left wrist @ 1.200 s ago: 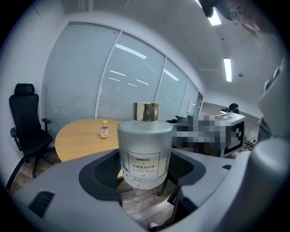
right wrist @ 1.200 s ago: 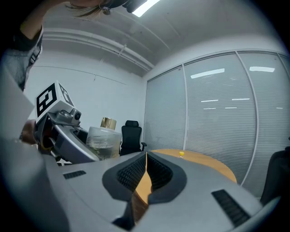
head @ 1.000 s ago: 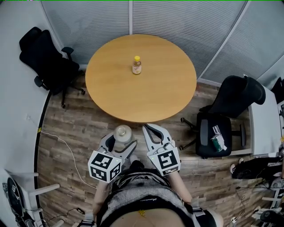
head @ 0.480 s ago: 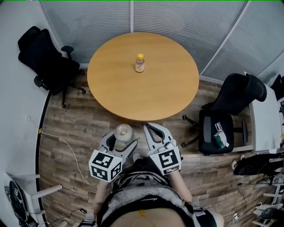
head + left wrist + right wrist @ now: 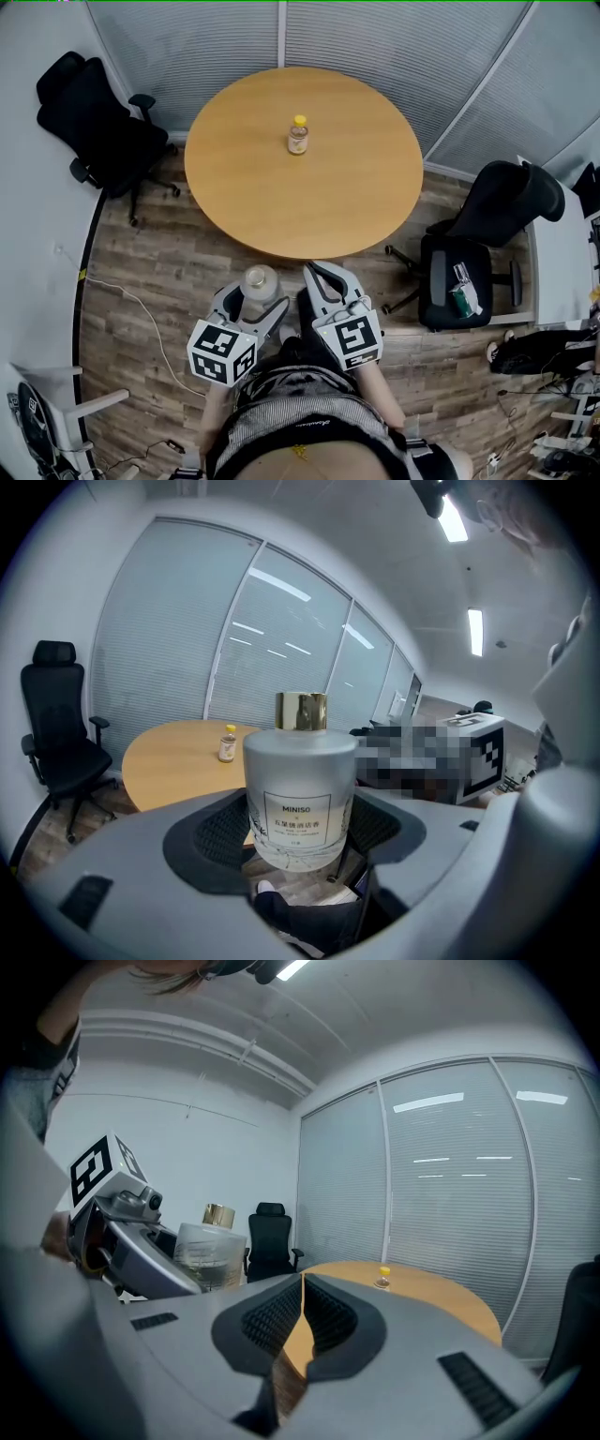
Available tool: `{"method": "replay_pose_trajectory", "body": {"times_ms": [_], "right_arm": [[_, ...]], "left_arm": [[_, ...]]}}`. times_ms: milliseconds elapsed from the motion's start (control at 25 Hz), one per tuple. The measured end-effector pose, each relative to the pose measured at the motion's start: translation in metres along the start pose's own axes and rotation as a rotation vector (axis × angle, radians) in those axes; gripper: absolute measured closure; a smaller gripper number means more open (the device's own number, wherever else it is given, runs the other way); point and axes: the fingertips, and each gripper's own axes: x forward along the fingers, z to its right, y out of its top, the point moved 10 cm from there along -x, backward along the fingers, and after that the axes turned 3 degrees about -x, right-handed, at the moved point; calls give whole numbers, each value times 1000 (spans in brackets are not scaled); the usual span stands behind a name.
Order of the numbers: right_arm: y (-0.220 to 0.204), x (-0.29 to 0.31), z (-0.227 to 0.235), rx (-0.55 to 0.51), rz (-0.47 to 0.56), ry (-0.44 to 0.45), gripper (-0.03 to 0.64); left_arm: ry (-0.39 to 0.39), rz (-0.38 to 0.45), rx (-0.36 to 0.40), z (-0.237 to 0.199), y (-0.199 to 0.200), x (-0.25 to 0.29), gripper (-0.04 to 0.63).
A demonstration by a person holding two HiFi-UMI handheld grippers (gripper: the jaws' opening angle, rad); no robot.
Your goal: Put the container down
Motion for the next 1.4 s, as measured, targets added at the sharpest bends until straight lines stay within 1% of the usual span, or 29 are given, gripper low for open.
{"method": "replay_pose_trajectory", "body": {"times_ms": [320,600,1080,1280,1400], "right_arm": [[11,37,20,-17,19,49,595],[21,69,54,-10,30,41,595],[26,103,106,-10,31,77,595],[24,114,125,28,34,113,595],[23,120,136,21,35,129,595]], "left_arm": [[34,17,-12,-19,20,18,256],[30,22,-5,-39,51,50,255],[43,32,-16,-49,81,97,256],[64,23,-21,-49,89,113,256],[75,23,-30,-48,92,123,256]]}}
